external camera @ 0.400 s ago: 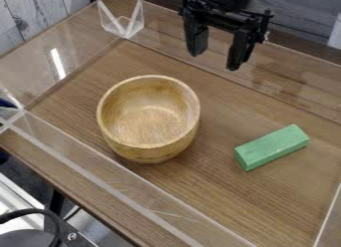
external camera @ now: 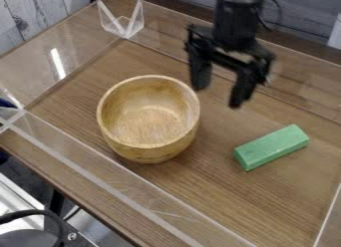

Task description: Put the green block in the brown bowl

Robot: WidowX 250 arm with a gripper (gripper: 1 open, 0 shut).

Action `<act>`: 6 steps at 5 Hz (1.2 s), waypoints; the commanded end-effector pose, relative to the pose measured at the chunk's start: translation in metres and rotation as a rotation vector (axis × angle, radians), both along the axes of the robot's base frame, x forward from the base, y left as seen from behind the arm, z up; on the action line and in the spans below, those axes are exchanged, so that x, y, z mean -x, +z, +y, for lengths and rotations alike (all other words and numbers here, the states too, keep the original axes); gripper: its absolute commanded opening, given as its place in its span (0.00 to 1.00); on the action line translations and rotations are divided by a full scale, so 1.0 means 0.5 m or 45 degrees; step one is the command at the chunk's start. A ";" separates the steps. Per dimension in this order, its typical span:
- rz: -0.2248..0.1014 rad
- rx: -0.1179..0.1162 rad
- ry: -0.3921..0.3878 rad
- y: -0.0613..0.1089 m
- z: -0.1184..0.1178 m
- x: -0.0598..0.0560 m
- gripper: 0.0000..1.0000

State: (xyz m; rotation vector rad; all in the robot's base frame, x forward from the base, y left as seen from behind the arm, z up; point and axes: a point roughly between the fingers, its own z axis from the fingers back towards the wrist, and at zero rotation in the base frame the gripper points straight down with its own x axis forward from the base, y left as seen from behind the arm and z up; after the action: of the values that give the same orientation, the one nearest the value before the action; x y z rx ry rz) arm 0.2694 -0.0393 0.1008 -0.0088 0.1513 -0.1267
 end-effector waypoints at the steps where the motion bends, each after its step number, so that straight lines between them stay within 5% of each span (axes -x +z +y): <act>1: -0.078 0.017 -0.080 0.001 -0.058 -0.006 1.00; 3: -0.063 0.029 -0.180 -0.047 -0.113 -0.014 1.00; 6: -0.013 0.026 -0.231 -0.115 -0.122 -0.033 1.00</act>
State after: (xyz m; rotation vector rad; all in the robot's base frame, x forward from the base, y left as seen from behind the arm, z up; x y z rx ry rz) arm 0.2773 -0.0967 0.0348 -0.0064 0.1848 -0.3041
